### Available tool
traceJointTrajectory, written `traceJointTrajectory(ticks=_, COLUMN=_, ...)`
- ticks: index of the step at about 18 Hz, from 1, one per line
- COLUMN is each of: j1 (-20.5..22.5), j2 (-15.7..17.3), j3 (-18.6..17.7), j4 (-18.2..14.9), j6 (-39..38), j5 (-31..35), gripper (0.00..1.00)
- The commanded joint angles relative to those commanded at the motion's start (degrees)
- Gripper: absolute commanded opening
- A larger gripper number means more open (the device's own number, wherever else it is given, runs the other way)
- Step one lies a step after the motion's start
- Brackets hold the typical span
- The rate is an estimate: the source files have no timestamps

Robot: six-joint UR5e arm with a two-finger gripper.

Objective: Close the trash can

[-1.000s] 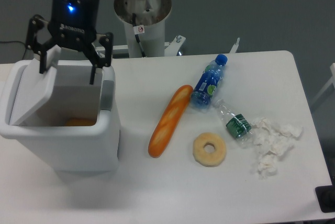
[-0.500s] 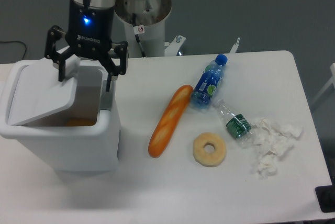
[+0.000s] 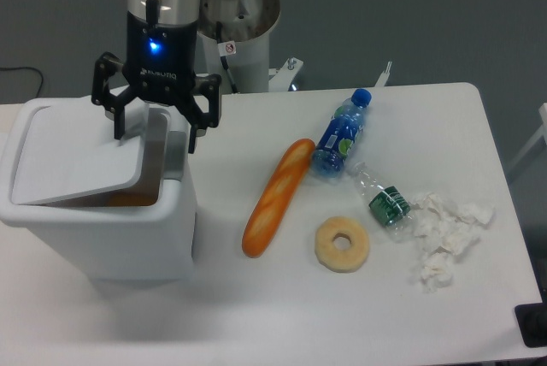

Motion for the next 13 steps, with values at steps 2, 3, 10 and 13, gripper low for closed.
traceJointTrajectory(ticks=2, j1=0.0, j2=-0.1, j3=-0.2, j4=-0.1, j6=0.2, j5=0.0, gripper=1.0)
traceJointTrajectory(ticks=3, j1=0.0, j2=-0.2, j3=-0.2, j4=-0.1, j6=0.2, j5=0.1, gripper=1.0)
traceJointTrajectory(ticks=10, j1=-0.1, j2=-1.1, j3=-0.5, j4=-0.2, j6=0.2, j5=1.6, gripper=1.0)
traceJointTrajectory(ticks=13, j1=-0.1, j2=-1.2, j3=-0.6, j4=-0.1, j6=0.2, j5=1.6, gripper=1.0)
